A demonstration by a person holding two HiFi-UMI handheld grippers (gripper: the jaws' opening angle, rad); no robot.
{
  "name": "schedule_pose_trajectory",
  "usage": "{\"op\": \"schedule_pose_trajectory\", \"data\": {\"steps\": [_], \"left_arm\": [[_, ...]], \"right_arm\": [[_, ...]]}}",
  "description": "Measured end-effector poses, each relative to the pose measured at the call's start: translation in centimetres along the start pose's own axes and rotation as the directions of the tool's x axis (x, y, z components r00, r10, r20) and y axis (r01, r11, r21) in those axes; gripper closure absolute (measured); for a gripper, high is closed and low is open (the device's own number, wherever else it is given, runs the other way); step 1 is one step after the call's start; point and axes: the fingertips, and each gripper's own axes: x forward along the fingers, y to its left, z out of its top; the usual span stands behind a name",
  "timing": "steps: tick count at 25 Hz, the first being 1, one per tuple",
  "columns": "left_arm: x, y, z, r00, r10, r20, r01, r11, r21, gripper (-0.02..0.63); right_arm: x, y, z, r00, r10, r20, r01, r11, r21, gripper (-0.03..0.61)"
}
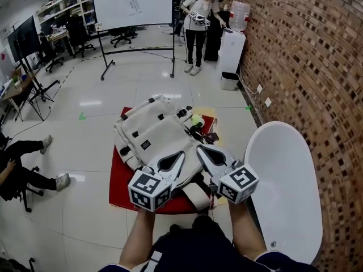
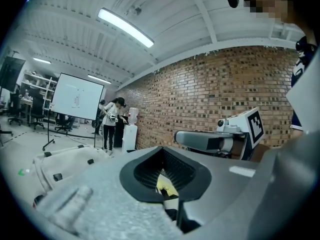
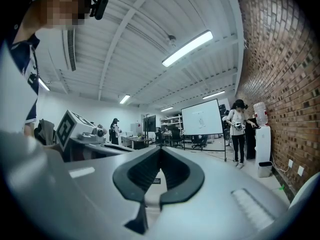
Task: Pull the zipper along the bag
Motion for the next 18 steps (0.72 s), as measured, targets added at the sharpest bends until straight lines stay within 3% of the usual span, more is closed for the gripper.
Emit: {"op": "schedule_pose_trajectory", "data": {"steps": [8, 18], "left_arm": [[-0.08, 0.36, -0.64, 1.000, 0.008, -0.016, -0.008, 0.999, 0.041, 0.612], [-0.12, -0.36, 0.06, 1.000, -0.013, -0.007, 0.013, 1.000, 0.016, 0.612]], "right_arm": [[0.15, 0.23, 0.38, 1.000, 0.006, -0.001, -0.006, 1.000, -0.008, 0.574], [0.28, 0.42, 0.72, 1.000, 0.010, -0.001, -0.010, 1.000, -0.015, 0.574]]}}
